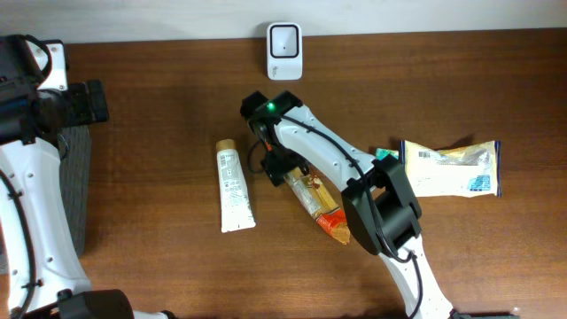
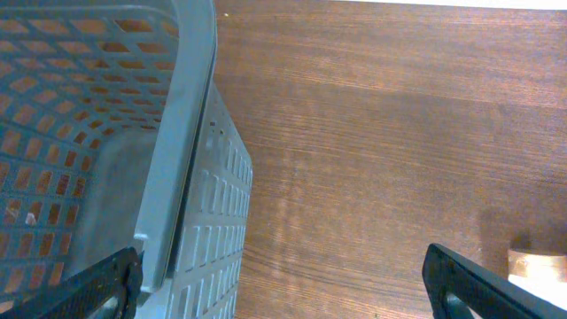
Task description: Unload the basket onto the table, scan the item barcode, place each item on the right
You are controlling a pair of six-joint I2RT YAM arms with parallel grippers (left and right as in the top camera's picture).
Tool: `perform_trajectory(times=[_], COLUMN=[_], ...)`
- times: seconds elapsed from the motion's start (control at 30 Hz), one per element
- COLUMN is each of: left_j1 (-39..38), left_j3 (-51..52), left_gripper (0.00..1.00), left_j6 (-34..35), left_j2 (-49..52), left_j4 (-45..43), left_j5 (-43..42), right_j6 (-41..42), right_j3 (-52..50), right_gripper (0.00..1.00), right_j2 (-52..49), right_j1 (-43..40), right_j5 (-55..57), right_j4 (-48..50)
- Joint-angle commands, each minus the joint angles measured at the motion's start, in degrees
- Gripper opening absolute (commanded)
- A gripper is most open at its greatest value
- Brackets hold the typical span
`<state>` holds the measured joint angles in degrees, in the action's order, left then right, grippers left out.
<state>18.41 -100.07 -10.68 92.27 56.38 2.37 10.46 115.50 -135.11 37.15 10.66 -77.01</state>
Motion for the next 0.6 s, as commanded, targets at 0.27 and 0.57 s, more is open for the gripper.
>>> perform_trajectory(times=[0.27, 0.57], left_j1=[0.0, 0.0], left_j3=[-0.4, -0.4], left_gripper=[0.99, 0.99], left_j6=[0.5, 0.5], left_j2=[0.0, 0.0], left_j4=[-0.1, -0.1], left_j5=[0.0, 0.0], right_j6=[-0.2, -3.1], right_j3=[-6.2, -3.9], right_gripper=[0.42, 0.04], right_j2=[-0.4, -0.3], right_j1=[-2.5, -8.0], right_j5=[1.0, -14.8], right_j4=[6.4, 2.0])
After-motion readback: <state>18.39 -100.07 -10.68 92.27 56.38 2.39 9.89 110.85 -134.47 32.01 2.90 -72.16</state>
